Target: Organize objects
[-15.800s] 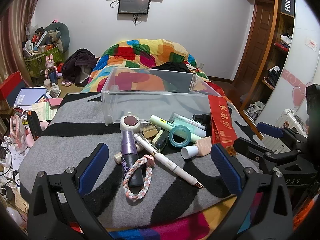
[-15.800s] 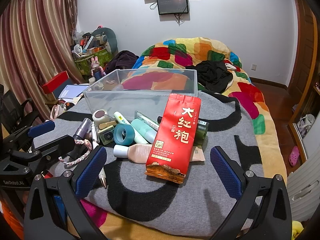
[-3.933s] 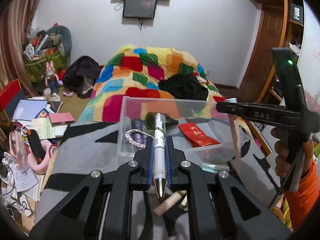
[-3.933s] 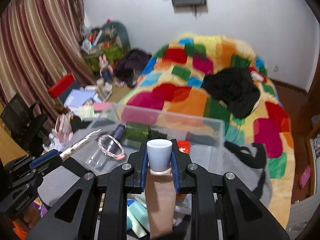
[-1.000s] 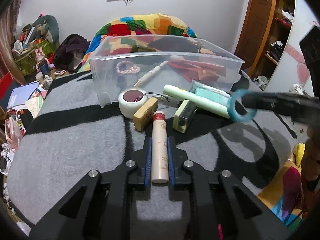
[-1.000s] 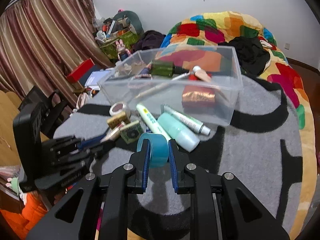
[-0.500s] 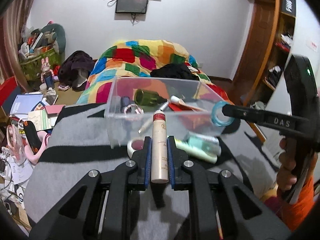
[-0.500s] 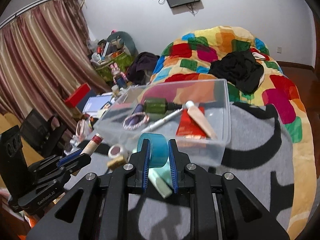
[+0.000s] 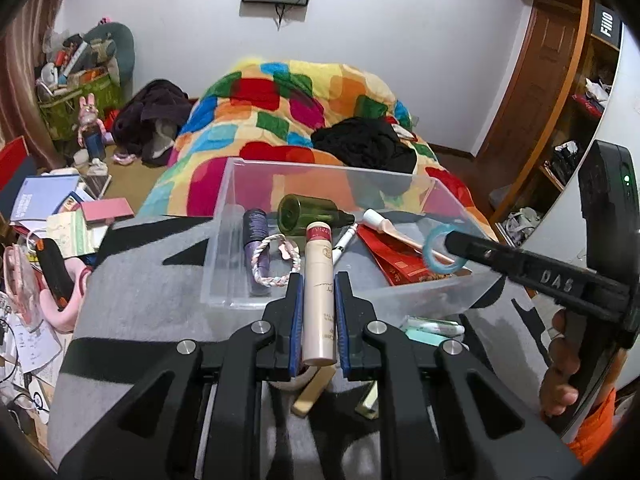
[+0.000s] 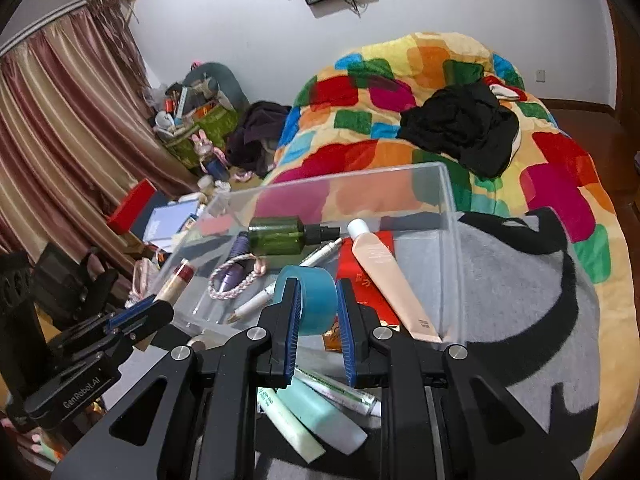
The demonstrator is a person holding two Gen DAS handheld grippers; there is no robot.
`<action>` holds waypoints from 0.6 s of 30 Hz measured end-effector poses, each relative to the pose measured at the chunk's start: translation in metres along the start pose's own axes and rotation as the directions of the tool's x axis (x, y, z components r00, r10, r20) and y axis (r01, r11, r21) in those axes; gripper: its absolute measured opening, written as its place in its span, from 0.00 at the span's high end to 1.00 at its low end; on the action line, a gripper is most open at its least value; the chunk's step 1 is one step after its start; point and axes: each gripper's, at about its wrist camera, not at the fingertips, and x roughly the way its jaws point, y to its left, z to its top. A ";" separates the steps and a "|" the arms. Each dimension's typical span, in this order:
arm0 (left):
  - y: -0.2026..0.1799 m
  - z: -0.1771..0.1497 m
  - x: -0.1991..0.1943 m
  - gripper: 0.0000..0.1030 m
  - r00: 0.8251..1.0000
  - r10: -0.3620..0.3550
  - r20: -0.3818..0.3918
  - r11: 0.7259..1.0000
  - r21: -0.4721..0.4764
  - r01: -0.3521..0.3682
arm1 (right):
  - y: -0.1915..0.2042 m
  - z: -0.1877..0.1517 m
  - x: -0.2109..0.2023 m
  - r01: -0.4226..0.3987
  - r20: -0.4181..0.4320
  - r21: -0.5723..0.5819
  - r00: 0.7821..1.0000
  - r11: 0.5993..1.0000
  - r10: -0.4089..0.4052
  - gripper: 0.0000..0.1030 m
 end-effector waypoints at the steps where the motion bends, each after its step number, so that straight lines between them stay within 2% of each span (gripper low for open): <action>1: -0.001 0.002 0.002 0.86 1.000 0.003 -0.002 1.000 0.003 -0.003 | 0.000 0.000 0.003 0.001 -0.007 -0.003 1.000 1.000 -0.001 0.84; 9: -0.007 0.004 0.009 0.86 1.000 0.002 -0.017 1.000 0.026 -0.001 | 0.011 -0.004 0.014 0.034 -0.038 -0.062 0.999 0.998 -0.036 0.82; 13: -0.009 0.000 0.002 0.86 1.000 -0.003 -0.002 0.999 0.034 0.003 | 0.012 -0.007 0.009 0.026 -0.040 -0.078 0.999 0.997 -0.029 0.75; 18: -0.013 -0.005 -0.010 0.83 1.000 -0.010 0.012 0.999 0.050 0.009 | 0.013 -0.012 -0.005 0.031 -0.018 -0.102 0.999 0.994 -0.033 0.74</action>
